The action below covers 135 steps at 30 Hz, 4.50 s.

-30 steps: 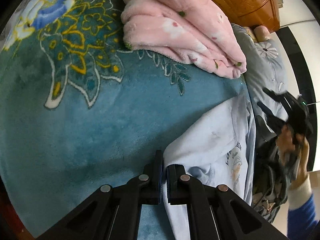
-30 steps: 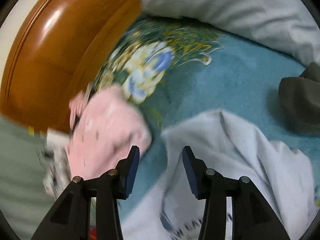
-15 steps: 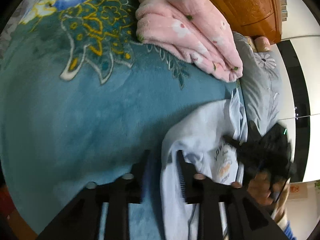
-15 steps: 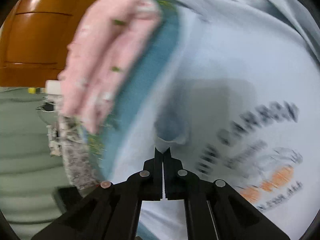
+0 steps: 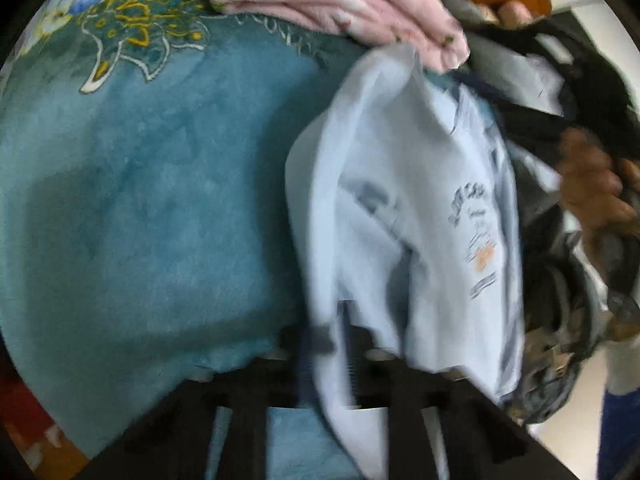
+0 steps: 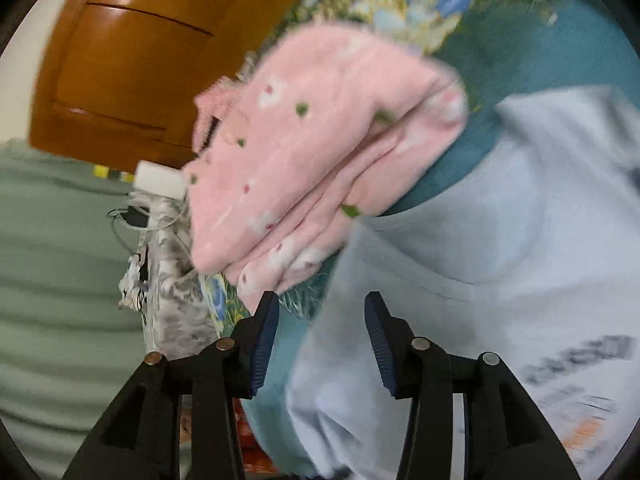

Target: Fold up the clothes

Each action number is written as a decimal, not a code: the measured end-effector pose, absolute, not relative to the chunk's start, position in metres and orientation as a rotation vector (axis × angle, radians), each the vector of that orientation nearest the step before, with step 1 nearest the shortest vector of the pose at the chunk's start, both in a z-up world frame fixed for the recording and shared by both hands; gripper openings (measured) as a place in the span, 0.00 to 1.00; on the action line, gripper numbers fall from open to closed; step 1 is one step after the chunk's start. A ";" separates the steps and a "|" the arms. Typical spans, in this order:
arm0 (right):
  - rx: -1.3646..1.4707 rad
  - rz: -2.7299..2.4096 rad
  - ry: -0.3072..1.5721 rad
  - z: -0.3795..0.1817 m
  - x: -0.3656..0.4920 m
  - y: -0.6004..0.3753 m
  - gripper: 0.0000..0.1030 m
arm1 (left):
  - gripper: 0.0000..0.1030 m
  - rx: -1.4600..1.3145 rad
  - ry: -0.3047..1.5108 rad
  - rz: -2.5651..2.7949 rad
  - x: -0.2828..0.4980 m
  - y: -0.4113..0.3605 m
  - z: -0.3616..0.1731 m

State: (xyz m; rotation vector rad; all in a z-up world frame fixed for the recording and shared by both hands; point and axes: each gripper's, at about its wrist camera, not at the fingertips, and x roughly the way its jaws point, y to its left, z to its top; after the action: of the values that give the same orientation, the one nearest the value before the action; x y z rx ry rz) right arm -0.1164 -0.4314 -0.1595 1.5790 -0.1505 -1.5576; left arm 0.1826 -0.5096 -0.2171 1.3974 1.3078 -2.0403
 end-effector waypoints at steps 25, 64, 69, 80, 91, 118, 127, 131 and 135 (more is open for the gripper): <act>1.680 -1.934 0.472 -0.194 -0.098 -0.144 0.44 | 0.45 0.976 1.345 -1.936 0.203 -0.452 -0.138; 1.251 -2.301 0.103 0.033 -0.178 -0.048 0.07 | 0.50 1.109 1.387 -2.075 0.143 -0.362 -0.174; 1.346 -2.253 -0.039 0.021 -0.185 -0.053 0.07 | 0.52 1.122 1.429 -2.054 0.145 -0.365 -0.178; 1.338 -2.117 -0.031 0.021 -0.157 -0.103 0.07 | 0.54 1.114 1.444 -2.050 0.146 -0.365 -0.175; 1.365 -1.945 -0.288 0.046 -0.167 -0.145 0.07 | 0.55 1.026 1.556 -2.048 0.157 -0.375 -0.174; 1.443 -1.528 0.045 -0.119 -0.041 -0.382 0.49 | 0.55 0.896 1.580 -1.891 0.241 -0.470 -0.175; 1.666 -1.911 -0.087 -0.154 -0.133 -0.194 0.49 | 0.55 1.066 1.498 -2.040 0.183 -0.431 -0.159; 1.861 -1.755 -0.154 -0.204 -0.095 -0.154 0.49 | 0.55 1.134 1.503 -2.045 0.163 -0.409 -0.160; 1.915 -1.677 -0.177 -0.229 -0.055 -0.144 0.49 | 0.55 1.192 1.463 -2.036 0.159 -0.394 -0.159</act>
State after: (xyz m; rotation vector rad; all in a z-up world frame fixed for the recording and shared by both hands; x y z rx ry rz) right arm -0.0546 -0.1437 -0.2293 1.9146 -0.1772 -1.6775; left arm 0.1591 -0.3940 -0.1594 1.1915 1.4628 -2.0361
